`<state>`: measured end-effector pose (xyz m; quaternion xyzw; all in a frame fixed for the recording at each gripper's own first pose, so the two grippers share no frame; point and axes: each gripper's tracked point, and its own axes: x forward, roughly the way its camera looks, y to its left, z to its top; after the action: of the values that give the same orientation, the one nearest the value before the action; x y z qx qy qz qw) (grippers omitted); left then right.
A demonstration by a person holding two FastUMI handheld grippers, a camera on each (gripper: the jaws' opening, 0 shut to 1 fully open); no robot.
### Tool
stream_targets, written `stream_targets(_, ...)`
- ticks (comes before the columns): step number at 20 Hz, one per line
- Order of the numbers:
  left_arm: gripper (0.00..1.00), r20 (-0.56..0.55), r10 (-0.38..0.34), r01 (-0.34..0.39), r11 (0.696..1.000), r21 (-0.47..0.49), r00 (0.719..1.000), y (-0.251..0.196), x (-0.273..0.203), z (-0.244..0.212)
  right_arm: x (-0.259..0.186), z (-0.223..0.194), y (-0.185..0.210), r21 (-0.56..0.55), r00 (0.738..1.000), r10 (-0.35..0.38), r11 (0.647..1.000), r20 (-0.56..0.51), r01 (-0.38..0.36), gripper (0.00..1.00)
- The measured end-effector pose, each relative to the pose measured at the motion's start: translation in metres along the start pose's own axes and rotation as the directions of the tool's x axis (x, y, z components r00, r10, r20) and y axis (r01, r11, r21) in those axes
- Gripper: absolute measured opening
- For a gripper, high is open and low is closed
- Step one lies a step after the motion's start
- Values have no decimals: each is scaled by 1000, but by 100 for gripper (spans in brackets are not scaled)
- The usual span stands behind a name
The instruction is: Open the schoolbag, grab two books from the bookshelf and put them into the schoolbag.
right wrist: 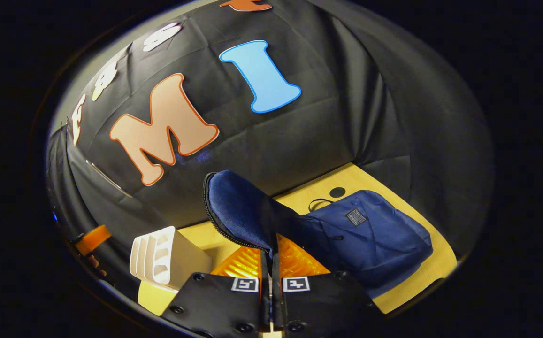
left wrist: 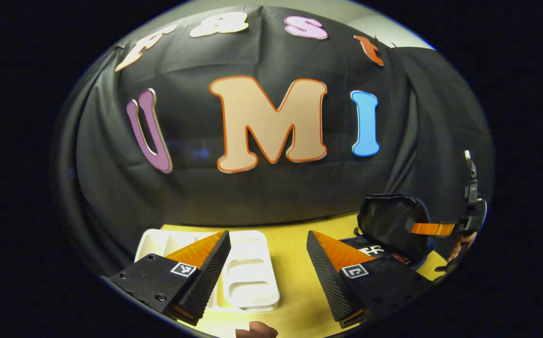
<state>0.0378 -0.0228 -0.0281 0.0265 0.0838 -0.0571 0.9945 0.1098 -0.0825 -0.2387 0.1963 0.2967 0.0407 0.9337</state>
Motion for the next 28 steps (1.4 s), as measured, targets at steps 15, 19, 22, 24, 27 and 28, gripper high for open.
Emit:
stream_targets(15, 97, 80, 83, -85, 996, 17, 993, 41, -46, 22, -38, -16, 63, -132, 997, 73, 989, 6, -72, 97)
stream_targets(19, 100, 80, 85, -85, 996, -7, 993, 45, -50, 22, -59, -4, 81, -202, 995, 85, 977, 56, -72, 99)
stream_targets(22, 97, 91, 96, -95, 995, -8, 991, 49, -55, 27, -76, 16, 97, -256, 988, 101, 964, 118, -68, 97)
stream_targets(24, 96, 109, 103, -103, 995, -6, 989, 51, -62, 32, -88, 34, 111, -268, 979, 118, 961, 167, -70, 99)
stream_targets(27, 97, 120, 104, -102, 995, -23, 987, 55, -68, 37, -102, 58, 130, -282, 962, 157, 955, 224, -90, 99)
stream_targets(28, 96, 123, 104, -101, 994, -28, 987, 56, -68, 39, -107, 66, 134, -284, 956, 161, 955, 245, -88, 97)
